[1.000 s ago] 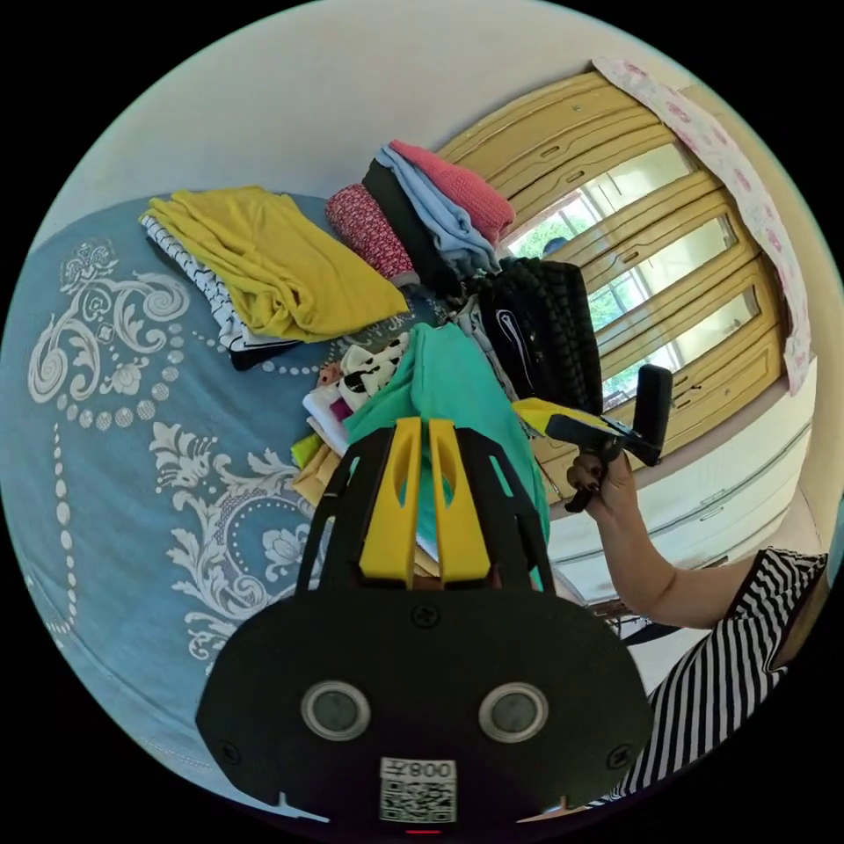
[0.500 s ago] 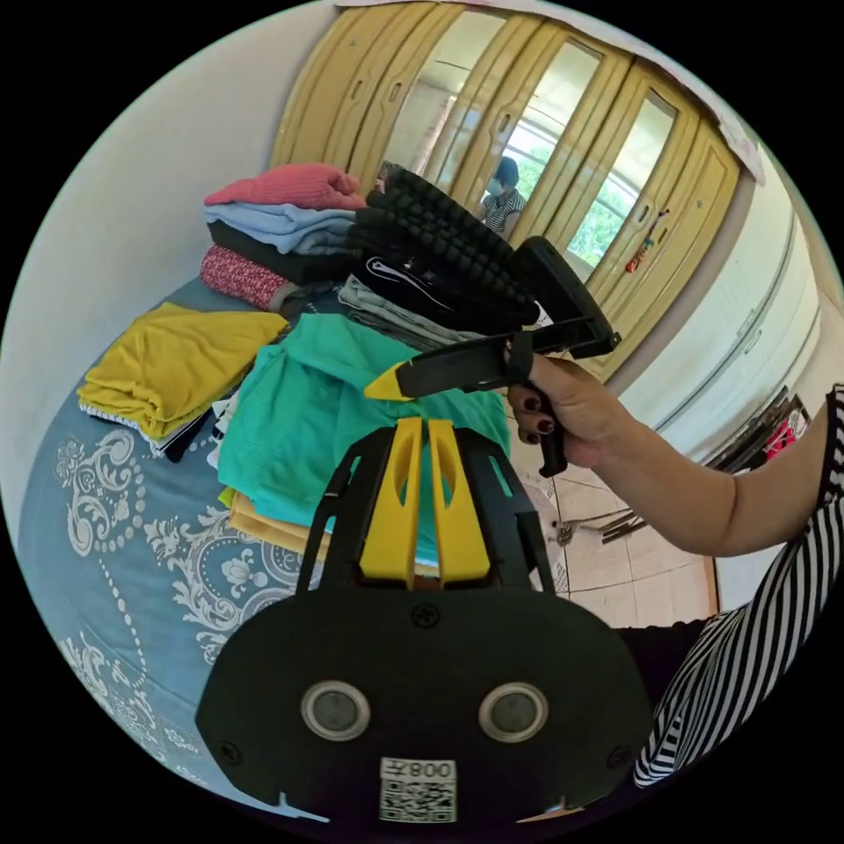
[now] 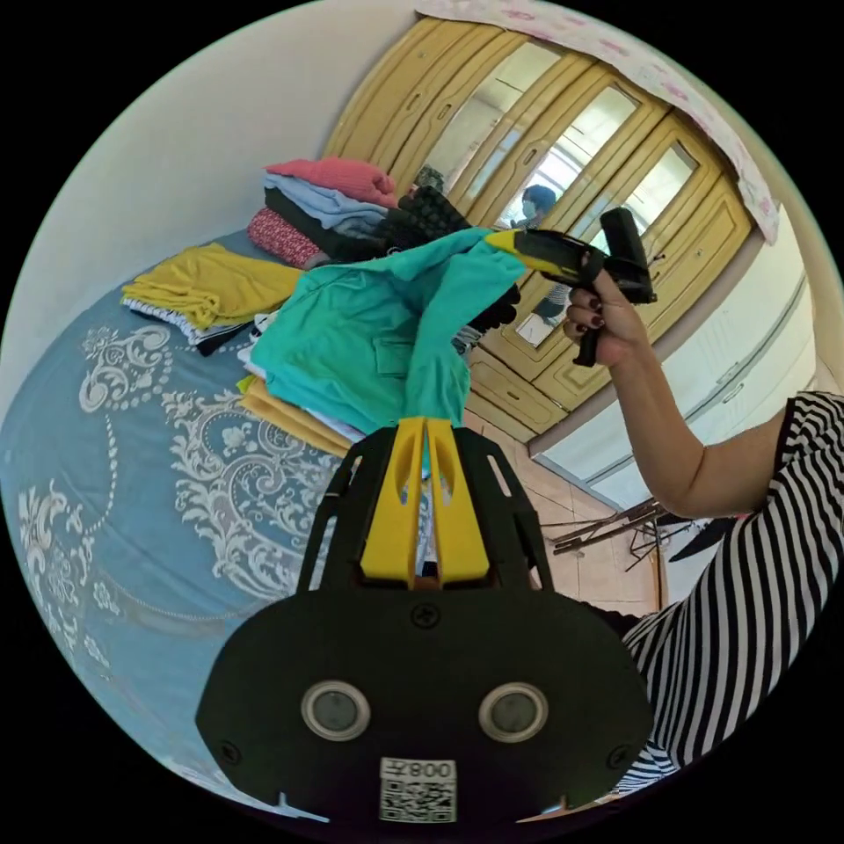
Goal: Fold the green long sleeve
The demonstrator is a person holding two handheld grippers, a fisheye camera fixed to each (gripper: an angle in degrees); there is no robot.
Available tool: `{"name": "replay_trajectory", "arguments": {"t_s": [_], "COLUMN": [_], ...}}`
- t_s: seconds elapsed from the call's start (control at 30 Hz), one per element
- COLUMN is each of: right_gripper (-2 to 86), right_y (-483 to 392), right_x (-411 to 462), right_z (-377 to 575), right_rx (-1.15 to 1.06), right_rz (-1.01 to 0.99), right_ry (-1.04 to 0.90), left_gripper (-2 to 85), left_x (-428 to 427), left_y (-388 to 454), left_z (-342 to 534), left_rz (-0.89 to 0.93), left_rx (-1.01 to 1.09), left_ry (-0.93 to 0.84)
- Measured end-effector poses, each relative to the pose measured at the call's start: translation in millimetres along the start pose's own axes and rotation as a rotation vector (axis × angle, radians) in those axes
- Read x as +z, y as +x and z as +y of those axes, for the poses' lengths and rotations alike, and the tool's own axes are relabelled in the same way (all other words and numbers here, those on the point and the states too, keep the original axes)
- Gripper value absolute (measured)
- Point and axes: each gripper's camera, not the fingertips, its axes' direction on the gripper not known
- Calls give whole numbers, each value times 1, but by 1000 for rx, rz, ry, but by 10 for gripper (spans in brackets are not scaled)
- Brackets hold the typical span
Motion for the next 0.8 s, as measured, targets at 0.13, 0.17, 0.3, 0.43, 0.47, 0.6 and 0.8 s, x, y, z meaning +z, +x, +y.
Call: {"name": "replay_trajectory", "arguments": {"t_s": [0.13,0.17,0.3,0.43,0.47,0.6,0.8], "right_gripper": [5,5,4,4,4,4,4], "right_y": [-62,-70,-120,-141,-142,-143,-144], "right_x": [-49,-57,-113,-153,-157,-183,-212], "right_z": [16,19,56,95,100,123,143], "right_rx": [-128,-141,-202,-177,-165,-116,-107], "right_rz": [-28,-39,-53,-10,-10,-36,-37], "right_ry": [9,10,30,30,27,36,40], "left_gripper": [19,26,60,75,78,89,99], "left_x": [-43,-56,-88,-82,-75,-58,-59], "left_y": [18,24,49,63,67,88,121], "left_z": [18,22,27,19,13,-13,-83], "left_rz": [-14,-12,-48,-112,-123,-193,-299], "left_rx": [-73,-94,-98,-81,-84,-72,-18], "left_ry": [70,94,121,41,-1,-81,-113]}}
